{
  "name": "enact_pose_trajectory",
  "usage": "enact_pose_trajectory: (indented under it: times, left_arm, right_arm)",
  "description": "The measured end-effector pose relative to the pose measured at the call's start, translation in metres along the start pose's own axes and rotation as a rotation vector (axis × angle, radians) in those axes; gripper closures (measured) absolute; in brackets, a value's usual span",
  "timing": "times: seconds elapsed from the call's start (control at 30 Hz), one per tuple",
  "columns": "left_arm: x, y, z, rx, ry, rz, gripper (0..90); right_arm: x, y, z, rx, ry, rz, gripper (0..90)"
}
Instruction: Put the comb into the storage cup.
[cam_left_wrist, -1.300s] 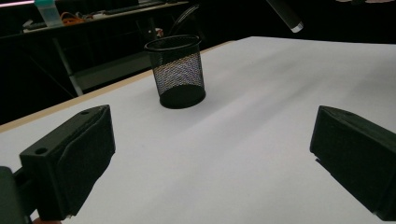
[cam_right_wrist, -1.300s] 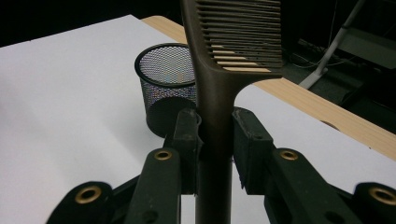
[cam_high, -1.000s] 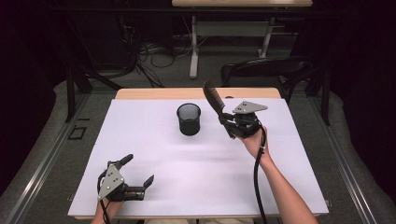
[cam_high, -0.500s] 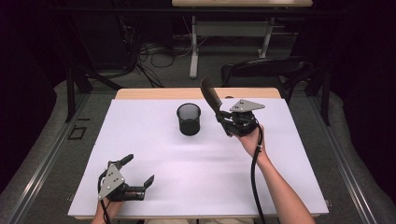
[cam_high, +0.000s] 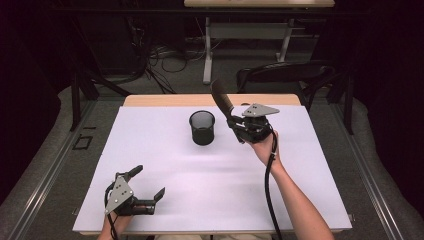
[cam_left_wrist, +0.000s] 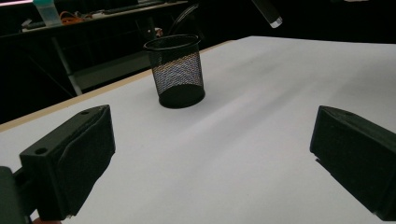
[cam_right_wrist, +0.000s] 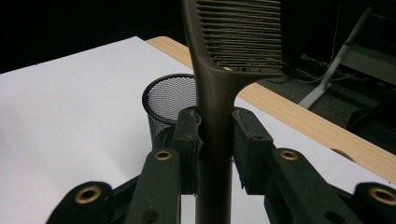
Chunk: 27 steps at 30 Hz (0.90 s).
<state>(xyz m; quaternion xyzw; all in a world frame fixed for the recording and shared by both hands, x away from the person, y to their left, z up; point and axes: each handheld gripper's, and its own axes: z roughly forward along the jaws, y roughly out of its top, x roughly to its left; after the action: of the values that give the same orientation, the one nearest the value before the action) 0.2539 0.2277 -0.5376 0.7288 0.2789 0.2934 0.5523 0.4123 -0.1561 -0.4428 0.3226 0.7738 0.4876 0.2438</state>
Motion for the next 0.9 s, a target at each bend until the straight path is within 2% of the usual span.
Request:
enact_pose_trajectory:
  times: [0.67, 0.9]
  left_arm:
    - [0.000, 0.000, 0.000, -0.001, 0.002, 0.002, 0.0]
    - [0.000, 0.000, 0.000, -0.001, 0.001, 0.002, 0.0]
  right_arm:
    - [0.003, 0.011, 0.013, -0.016, 0.004, -0.007, 72.9]
    - [0.004, 0.011, 0.018, -0.022, 0.009, 0.004, 72.9]
